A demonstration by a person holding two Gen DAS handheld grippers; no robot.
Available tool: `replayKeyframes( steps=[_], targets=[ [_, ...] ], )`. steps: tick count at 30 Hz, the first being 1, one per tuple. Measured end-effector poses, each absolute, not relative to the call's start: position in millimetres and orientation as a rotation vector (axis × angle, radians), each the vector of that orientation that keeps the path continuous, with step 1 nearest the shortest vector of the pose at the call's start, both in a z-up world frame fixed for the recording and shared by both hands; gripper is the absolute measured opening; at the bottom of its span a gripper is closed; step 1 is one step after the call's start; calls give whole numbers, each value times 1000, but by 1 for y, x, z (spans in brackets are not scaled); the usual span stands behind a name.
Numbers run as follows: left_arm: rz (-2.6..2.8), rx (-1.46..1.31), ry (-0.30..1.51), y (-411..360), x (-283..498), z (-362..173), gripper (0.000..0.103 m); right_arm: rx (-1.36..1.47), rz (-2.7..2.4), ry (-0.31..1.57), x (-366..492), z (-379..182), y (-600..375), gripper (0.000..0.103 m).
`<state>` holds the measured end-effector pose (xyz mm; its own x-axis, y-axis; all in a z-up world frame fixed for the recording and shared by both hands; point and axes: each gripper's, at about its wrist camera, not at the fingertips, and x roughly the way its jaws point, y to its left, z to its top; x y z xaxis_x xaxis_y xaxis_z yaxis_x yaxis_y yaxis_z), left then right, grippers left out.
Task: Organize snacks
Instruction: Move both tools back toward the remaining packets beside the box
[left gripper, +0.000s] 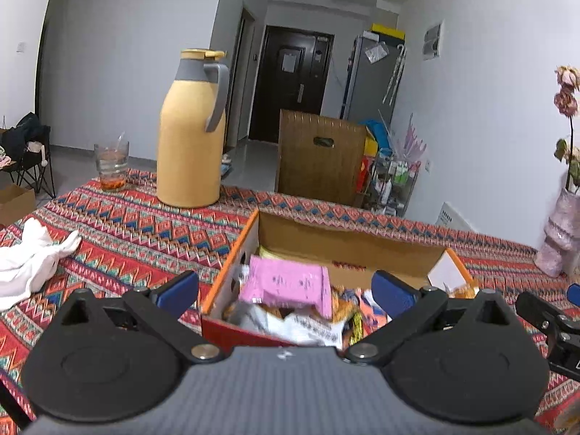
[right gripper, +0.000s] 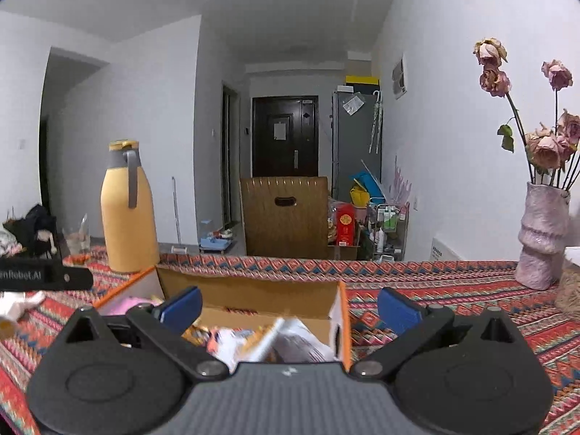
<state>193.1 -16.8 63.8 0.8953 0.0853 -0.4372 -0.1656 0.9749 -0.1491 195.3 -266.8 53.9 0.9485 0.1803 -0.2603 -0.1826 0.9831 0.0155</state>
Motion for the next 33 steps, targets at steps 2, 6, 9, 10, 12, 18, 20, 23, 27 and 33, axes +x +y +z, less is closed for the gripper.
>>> replayKeyframes(
  steps=[2, 6, 9, 10, 12, 18, 20, 23, 27, 33],
  targets=[
    [129, -180, 461, -21, 188, 61, 103, -25, 182, 275, 188, 50, -274, 103],
    [118, -178, 502, -32, 177, 51, 103, -53, 166, 294, 178, 39, -289, 103],
    [108, -171, 545, -43, 172, 41, 103, -50, 151, 316, 172, 29, -302, 103],
    [105, -170, 560, -46, 171, 38, 103, -46, 145, 326, 171, 25, -307, 103],
    [99, -169, 589, -53, 168, 31, 103, -37, 138, 347, 170, 18, -314, 103],
    [108, -150, 668, -76, 162, 13, 103, 9, 124, 411, 169, -7, -332, 103],
    [116, -144, 689, -82, 162, 8, 103, 27, 126, 424, 168, -12, -337, 103],
    [123, -138, 717, -91, 162, 1, 103, 54, 132, 438, 167, -19, -343, 103],
    [134, -145, 731, -98, 159, -5, 103, 78, 136, 456, 169, -27, -347, 103],
    [146, -145, 738, -97, 154, -9, 103, 76, 129, 477, 171, -35, -347, 103]
  ],
)
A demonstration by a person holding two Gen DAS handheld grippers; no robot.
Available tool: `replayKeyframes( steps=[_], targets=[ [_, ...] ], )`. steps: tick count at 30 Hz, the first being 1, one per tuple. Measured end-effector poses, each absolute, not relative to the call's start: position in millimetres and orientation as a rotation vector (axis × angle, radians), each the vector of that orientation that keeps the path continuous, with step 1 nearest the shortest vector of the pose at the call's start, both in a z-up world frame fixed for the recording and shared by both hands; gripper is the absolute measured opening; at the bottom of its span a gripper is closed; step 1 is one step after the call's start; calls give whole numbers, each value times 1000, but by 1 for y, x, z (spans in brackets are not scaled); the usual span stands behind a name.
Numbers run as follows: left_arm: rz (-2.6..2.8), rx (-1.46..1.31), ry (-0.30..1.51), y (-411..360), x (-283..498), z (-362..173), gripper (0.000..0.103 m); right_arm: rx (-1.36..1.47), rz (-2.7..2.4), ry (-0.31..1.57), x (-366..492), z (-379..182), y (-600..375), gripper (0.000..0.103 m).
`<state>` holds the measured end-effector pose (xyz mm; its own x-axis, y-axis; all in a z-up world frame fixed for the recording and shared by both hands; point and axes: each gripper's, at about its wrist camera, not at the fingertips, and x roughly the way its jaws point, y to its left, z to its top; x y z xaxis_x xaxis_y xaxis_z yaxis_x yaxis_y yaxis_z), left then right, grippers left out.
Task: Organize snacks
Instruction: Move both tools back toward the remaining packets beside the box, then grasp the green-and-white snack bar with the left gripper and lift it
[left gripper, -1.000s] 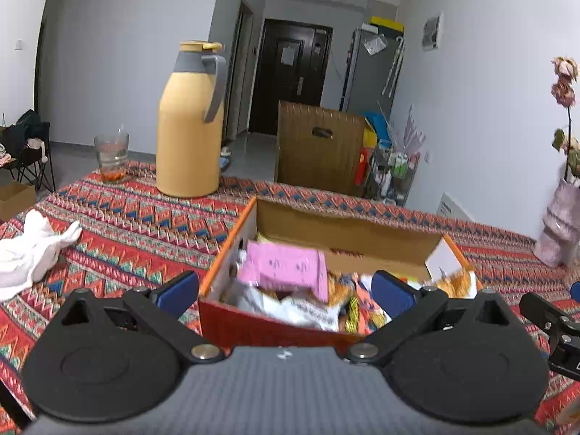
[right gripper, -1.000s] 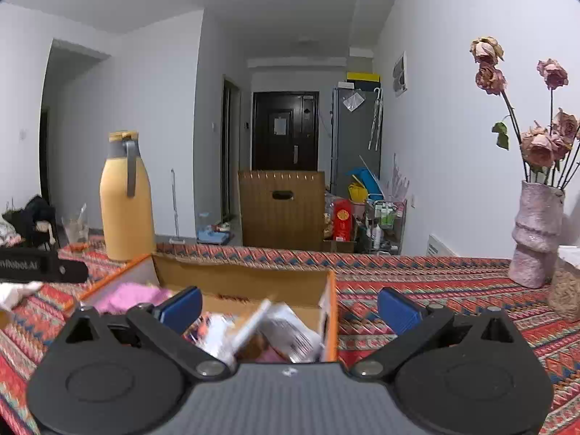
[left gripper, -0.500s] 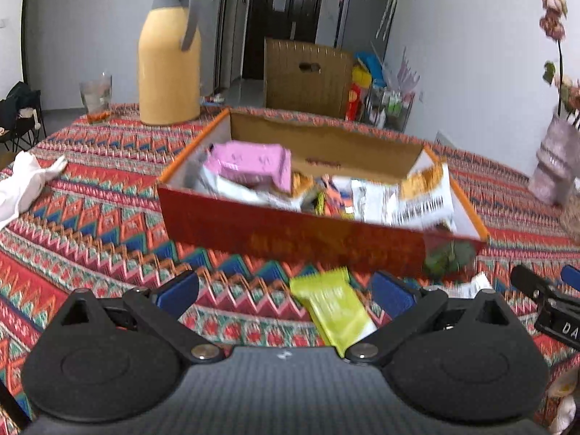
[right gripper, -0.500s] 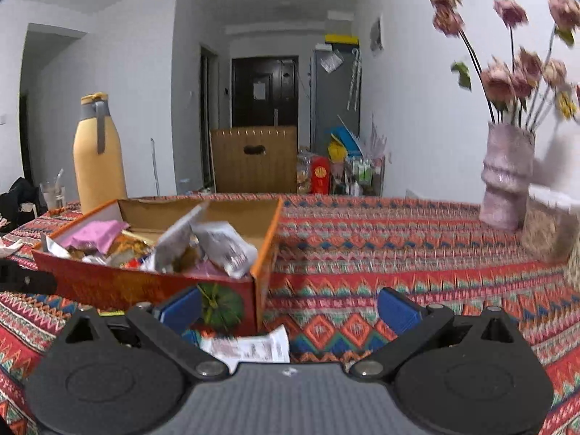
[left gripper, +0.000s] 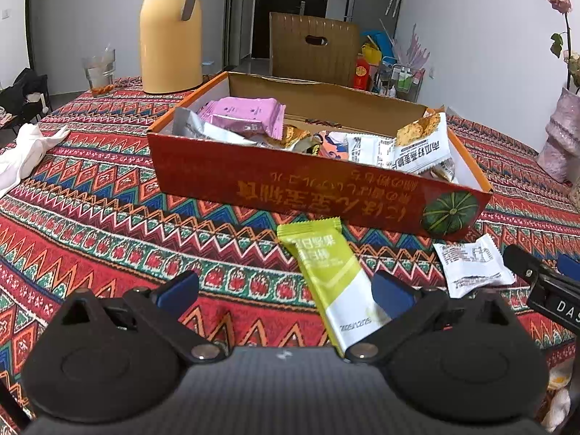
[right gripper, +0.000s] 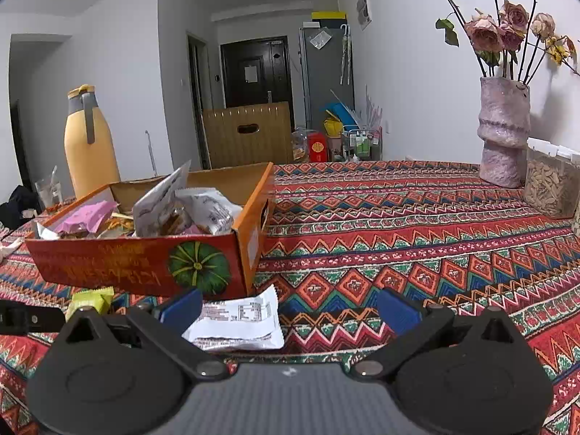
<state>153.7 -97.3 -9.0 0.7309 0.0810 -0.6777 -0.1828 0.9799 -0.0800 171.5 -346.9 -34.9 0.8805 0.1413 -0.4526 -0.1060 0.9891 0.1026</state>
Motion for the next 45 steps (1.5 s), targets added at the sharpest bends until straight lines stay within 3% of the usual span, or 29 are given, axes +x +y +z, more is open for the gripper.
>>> replayKeyframes(
  steps=[10, 21, 22, 26, 28, 33, 45],
  targets=[
    [157, -183, 744, -81, 143, -8, 103, 74, 135, 441, 165, -32, -346, 103],
    [107, -83, 776, -137, 164, -18, 102, 119, 122, 465, 171, -35, -357, 103],
    [113, -73, 781, -139, 165, -19, 100, 121, 125, 469, 171, -35, -357, 103],
    [110, -67, 810, -140, 167, -24, 70, 124, 138, 472, 171, -36, -357, 103],
    [105, -82, 825, -138, 169, -28, 67, 126, 140, 467, 171, -35, -357, 103],
    [112, -51, 822, -136, 166, -30, 43, 123, 140, 466, 171, -35, -357, 103],
    [33, -12, 785, -131, 163, -26, 37, 121, 133, 509, 179, -43, -356, 103]
  ],
)
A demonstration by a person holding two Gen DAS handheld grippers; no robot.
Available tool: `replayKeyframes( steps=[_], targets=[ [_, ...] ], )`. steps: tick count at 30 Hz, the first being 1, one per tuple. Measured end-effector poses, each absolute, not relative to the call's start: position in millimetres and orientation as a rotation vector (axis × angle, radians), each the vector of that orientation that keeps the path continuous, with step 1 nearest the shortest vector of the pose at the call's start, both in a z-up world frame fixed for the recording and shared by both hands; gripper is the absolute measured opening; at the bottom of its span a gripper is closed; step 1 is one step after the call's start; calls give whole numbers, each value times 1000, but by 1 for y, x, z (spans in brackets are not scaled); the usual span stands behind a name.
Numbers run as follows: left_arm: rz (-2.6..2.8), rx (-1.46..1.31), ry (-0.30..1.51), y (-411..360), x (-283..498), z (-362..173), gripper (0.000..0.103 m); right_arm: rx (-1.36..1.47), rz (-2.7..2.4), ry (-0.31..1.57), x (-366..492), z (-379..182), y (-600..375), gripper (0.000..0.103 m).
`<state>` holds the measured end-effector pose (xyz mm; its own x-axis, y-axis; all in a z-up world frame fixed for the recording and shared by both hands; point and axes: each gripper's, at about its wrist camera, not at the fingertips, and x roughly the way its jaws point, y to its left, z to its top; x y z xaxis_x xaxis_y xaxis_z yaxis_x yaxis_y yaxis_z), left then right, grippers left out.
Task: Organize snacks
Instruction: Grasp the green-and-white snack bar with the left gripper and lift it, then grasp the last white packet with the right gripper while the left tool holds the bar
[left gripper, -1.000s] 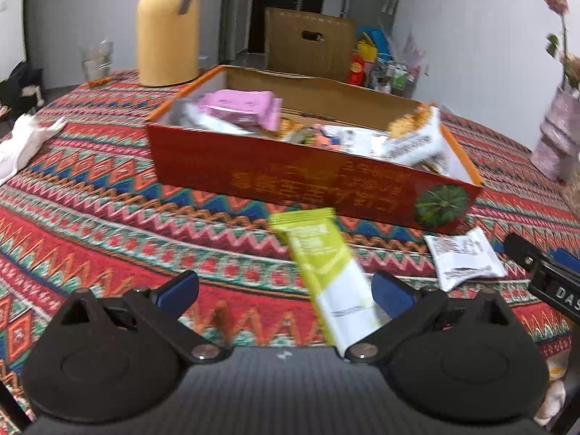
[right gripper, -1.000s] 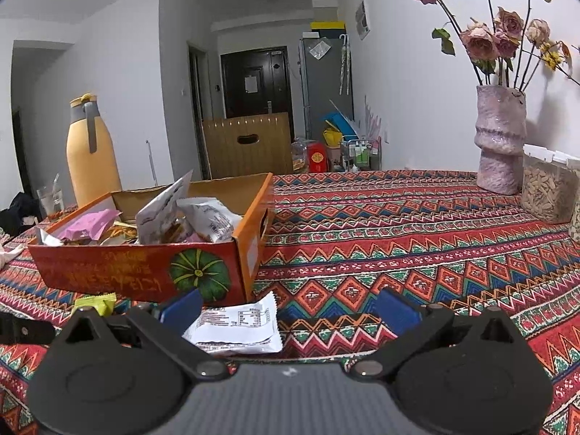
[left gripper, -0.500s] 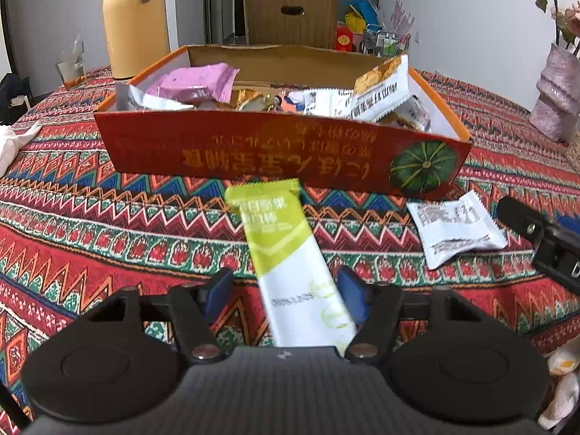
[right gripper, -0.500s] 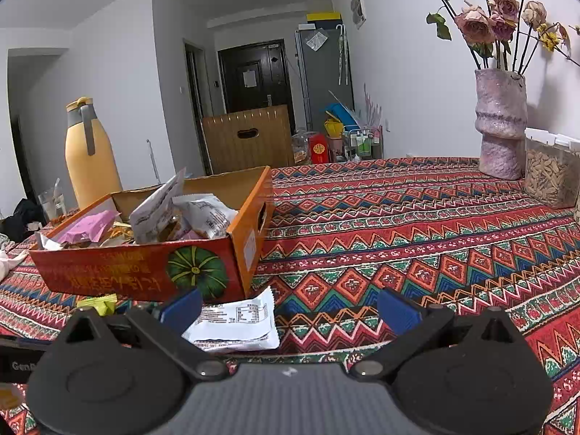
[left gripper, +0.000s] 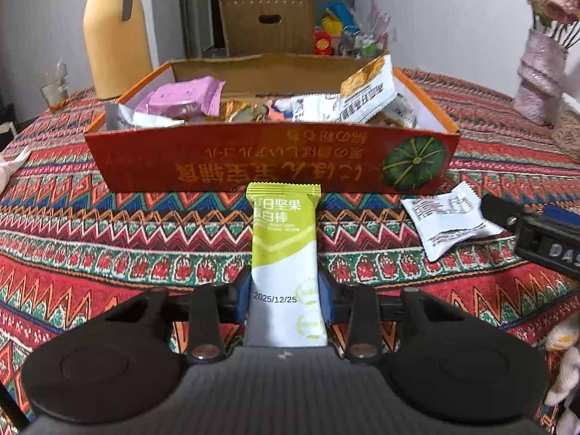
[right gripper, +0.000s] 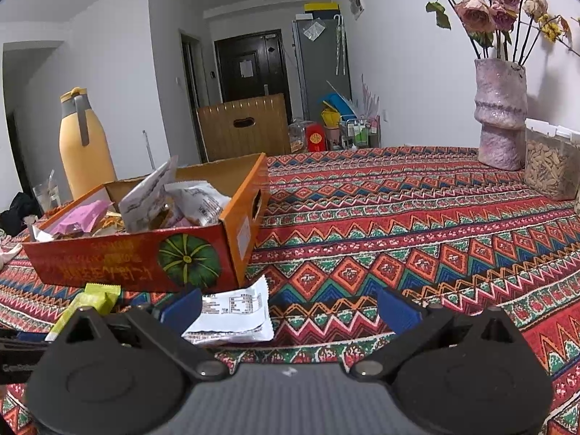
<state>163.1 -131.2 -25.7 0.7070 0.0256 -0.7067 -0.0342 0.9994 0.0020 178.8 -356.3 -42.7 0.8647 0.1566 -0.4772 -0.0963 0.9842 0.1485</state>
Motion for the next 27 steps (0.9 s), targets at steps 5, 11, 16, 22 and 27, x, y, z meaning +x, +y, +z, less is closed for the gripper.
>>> replayKeyframes(
  steps=[5, 11, 16, 22, 27],
  targets=[
    [15, -30, 738, -114, 153, -15, 37, 100, 142, 521, 180, -45, -351, 103],
    [-2, -59, 697, -89, 145, -4, 37, 31, 169, 550, 183, -45, -335, 103],
    [-10, -88, 662, -72, 140, 5, 37, -62, 187, 631, 199, -47, -308, 103],
    [-1, -99, 625, -54, 136, 17, 37, -54, 163, 705, 227, -57, -291, 103],
    [-2, -118, 611, -43, 136, 20, 37, -26, 149, 722, 241, -58, -283, 103]
  ],
)
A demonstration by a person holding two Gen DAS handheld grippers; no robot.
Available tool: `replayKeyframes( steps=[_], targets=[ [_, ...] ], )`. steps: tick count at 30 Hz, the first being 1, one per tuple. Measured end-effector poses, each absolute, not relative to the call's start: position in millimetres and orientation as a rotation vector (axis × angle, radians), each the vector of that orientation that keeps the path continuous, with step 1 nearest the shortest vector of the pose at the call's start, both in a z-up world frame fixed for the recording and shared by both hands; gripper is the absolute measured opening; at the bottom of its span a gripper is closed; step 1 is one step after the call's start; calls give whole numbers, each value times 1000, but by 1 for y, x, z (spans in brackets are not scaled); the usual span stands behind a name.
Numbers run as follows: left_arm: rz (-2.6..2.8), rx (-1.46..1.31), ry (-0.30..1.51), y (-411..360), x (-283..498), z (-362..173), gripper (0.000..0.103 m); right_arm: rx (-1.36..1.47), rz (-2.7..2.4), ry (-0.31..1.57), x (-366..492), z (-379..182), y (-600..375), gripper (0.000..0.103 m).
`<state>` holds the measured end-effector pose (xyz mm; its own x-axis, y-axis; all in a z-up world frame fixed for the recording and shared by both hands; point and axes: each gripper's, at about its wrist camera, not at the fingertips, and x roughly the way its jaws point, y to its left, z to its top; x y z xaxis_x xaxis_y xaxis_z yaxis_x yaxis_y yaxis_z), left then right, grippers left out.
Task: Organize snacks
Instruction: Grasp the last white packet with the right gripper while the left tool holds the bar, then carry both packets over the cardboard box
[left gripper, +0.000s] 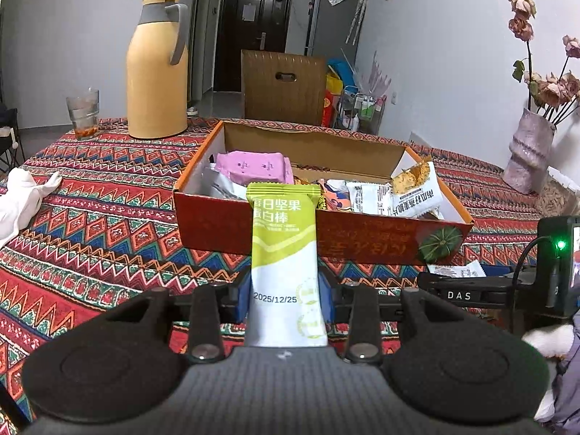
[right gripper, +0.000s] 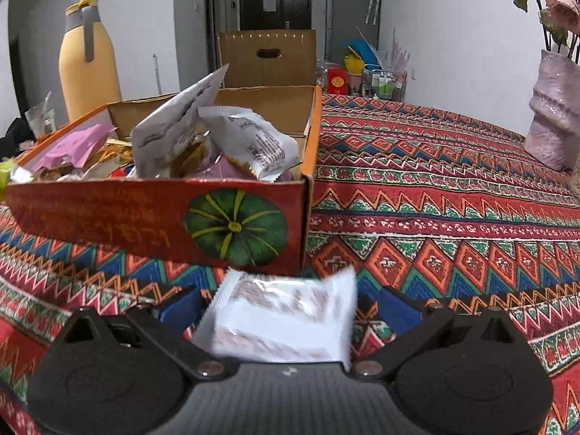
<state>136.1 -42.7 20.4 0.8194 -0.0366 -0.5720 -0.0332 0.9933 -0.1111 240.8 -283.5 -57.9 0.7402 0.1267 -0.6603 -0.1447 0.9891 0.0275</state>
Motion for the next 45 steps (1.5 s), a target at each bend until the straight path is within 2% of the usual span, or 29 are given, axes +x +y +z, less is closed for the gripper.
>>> replayKeyframes(
  steps=[1, 3, 5, 8, 15, 22, 32, 38, 45],
  targets=[
    [-5, -118, 607, -42, 136, 21, 37, -26, 145, 722, 241, -58, -282, 103],
    [-12, -127, 605, -39, 137, 20, 37, -22, 153, 713, 239, -57, -280, 93],
    [-17, -130, 610, -38, 138, 20, 37, -27, 174, 698, 234, -54, -277, 66],
    [-23, -132, 595, -35, 137, 22, 37, -39, 194, 680, 225, -50, -271, 46],
    [-25, -138, 571, -28, 138, 29, 37, -82, 200, 581, 193, -39, -263, 43],
    [-27, -129, 527, -24, 150, 46, 37, -47, 225, 450, 171, -1, -263, 43],
    [-18, -134, 455, -21, 195, 83, 37, 4, 252, 300, 198, 53, -246, 43],
    [-9, -150, 454, -19, 234, 84, 37, 31, 240, 302, 234, 52, -228, 43],
    [11, -158, 474, -20, 274, 62, 37, 40, 218, 317, 272, 30, -211, 44]
  ],
)
